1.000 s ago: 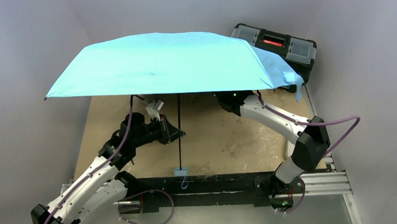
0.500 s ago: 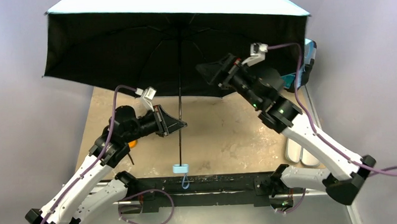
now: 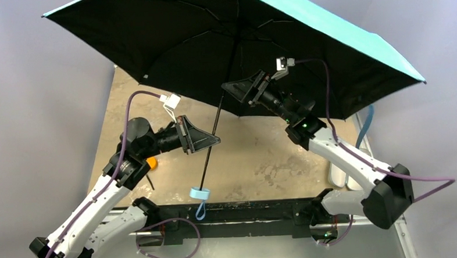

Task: Put away the umbrella

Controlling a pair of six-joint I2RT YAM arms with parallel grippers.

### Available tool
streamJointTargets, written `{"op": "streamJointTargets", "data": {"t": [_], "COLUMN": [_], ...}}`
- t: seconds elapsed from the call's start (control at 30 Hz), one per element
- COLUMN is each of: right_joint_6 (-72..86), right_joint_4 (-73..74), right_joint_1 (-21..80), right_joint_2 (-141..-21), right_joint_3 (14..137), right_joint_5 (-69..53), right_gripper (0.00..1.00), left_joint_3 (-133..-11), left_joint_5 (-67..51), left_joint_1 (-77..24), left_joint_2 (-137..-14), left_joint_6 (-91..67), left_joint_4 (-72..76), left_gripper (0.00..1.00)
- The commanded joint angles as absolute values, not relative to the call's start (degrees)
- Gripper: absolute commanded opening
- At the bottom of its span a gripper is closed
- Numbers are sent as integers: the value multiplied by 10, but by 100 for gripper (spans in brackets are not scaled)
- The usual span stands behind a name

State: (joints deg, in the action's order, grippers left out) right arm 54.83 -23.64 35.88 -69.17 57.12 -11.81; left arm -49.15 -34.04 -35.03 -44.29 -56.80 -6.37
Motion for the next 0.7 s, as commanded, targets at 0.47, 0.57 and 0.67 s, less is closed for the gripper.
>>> {"op": "streamJointTargets", "data": {"t": [0.47,0.57,0.67], "right_joint_6": [717,738,768], "right_joint_4": [-480,-508,-547], "right_joint_1": [353,356,359], "right_joint_2": [-813,-813,-823], "right_joint_3": [664,662,665], "right_joint_5": [-271,-267,-265], "right_gripper": [0,0,0], "left_joint_3": [-484,-464,-439], "left_joint_5": [-300,-297,-296], "left_joint_1": [-354,-353,-353], "left_joint_2": [-378,-358,-335], "left_joint_6": [-488,-488,-498], "left_joint_4": [-125,-128,-116], "left_gripper": [20,56,72]}}
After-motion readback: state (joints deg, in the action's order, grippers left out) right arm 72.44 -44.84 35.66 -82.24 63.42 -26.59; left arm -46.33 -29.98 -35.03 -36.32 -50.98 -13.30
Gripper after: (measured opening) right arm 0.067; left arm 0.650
